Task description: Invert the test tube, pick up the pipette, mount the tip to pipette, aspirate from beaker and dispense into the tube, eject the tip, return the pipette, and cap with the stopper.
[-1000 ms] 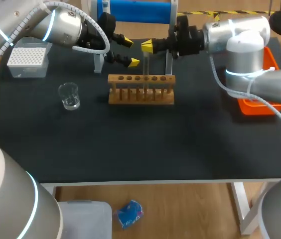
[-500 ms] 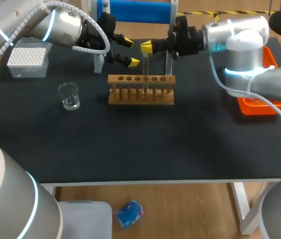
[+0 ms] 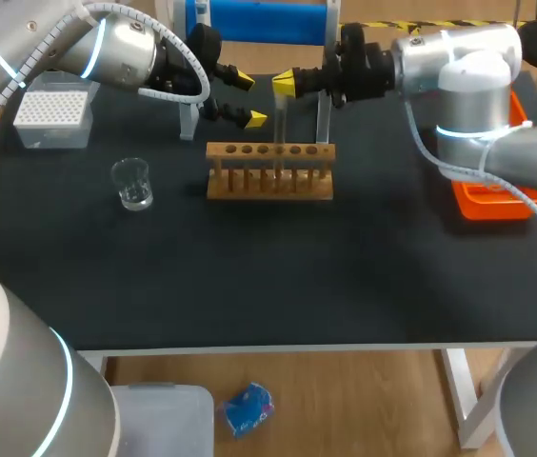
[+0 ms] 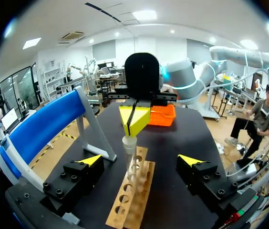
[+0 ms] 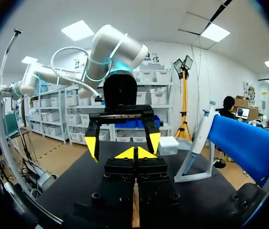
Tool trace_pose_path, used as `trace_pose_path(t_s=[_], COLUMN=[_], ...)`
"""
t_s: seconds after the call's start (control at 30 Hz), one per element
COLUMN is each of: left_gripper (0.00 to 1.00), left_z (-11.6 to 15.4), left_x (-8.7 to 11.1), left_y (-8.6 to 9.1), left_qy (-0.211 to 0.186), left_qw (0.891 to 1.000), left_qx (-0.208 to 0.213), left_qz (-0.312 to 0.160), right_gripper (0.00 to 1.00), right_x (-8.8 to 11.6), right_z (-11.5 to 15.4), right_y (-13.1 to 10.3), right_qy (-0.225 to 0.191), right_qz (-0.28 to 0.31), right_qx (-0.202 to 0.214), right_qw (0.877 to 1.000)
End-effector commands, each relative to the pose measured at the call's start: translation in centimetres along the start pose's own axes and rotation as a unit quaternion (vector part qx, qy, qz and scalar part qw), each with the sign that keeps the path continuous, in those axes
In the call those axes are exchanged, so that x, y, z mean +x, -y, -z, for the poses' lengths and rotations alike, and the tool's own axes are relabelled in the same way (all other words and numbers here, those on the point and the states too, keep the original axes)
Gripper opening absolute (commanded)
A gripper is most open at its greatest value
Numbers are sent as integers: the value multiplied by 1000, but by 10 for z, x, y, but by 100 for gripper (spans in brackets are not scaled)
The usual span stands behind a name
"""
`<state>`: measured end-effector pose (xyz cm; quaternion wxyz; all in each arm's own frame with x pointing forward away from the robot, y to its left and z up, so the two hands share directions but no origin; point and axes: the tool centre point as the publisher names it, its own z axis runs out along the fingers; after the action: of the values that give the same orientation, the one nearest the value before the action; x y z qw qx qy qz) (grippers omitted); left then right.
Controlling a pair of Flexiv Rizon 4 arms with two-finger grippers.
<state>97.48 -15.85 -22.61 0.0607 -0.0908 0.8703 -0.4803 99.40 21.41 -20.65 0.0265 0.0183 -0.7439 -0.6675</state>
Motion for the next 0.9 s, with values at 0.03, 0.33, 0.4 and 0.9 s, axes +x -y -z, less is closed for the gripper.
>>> trace_pose_path(t_s=[0.03, 0.33, 0.4, 0.9], left_gripper=[100, 100, 100, 100], left_z=[0, 0, 0, 15], left_x=[-5, -5, -5, 1], left_y=[-1, -1, -1, -2], left_qy=[-119, -119, -119, -83], left_qw=[993, 993, 993, 996], left_qx=[1, 1, 1, -1], left_qz=[-1, -1, -1, 25], right_gripper=[0, 100, 100, 100], right_x=[9, 25, 27, 41], right_z=[10, 43, 49, 93], right_y=[-13, -13, -10, 19], right_qy=[9, 32, 40, 122], right_qz=[-5, -7, -4, 0], right_qx=[32, 177, 195, 261], right_qw=[999, 984, 980, 958])
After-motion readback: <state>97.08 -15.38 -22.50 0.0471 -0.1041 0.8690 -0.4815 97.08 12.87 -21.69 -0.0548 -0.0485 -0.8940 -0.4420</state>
